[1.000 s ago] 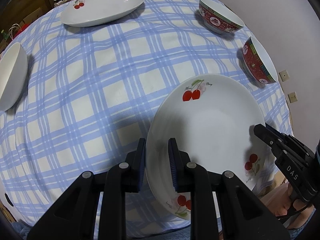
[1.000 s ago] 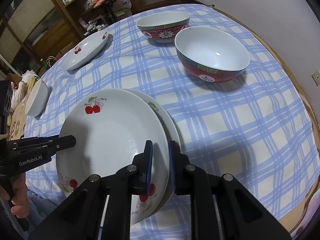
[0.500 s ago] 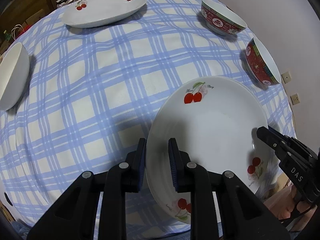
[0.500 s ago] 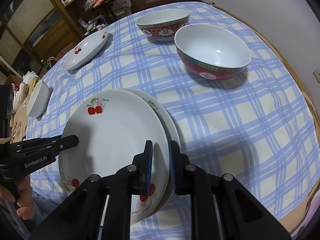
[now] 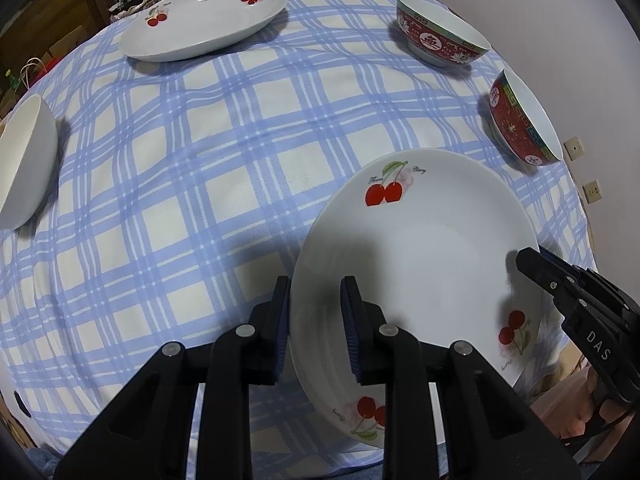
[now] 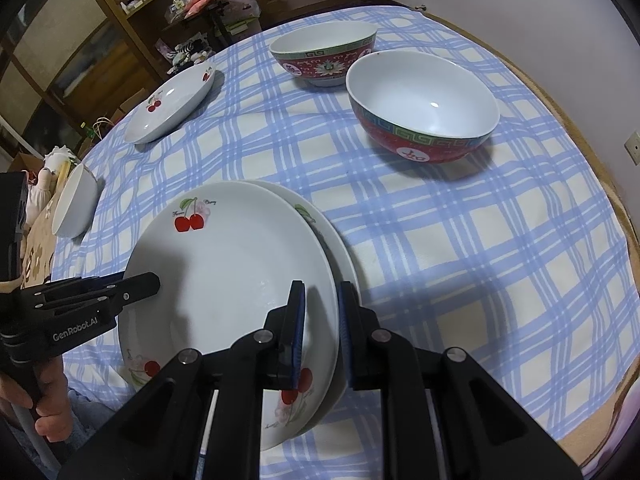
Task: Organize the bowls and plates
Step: 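Lower the right tool's plate onto the other cherry plate to stack them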
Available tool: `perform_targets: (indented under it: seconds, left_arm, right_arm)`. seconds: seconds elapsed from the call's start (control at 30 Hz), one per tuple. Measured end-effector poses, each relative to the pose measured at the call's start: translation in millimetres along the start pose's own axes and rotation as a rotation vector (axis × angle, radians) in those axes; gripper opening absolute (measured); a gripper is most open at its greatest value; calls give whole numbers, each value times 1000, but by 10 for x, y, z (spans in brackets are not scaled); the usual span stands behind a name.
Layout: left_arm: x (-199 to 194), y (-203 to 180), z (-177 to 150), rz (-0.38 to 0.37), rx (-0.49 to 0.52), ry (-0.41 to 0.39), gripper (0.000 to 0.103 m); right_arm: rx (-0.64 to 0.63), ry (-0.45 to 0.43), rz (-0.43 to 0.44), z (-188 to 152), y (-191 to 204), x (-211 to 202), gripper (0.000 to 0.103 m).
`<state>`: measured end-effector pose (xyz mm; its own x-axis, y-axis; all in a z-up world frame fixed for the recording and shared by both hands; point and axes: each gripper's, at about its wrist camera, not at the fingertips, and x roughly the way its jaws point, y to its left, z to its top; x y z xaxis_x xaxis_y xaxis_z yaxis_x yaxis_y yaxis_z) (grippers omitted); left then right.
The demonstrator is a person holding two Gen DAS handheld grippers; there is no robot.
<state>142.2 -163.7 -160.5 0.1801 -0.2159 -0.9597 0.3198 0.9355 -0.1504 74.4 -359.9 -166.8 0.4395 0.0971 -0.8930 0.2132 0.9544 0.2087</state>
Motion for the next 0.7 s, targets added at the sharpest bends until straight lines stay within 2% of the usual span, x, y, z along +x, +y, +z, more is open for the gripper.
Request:
perform_targets:
  seconds: [0.3,0.7]
  left_arm:
    - [-60,-44,-26,2,33,-17,26]
    - [-161,-17,-49,13,32,-25,33]
  right_arm:
    - [24,-6,4,-16,-38,-32,18]
    - [41,-16,1,-40,-59,-73,18]
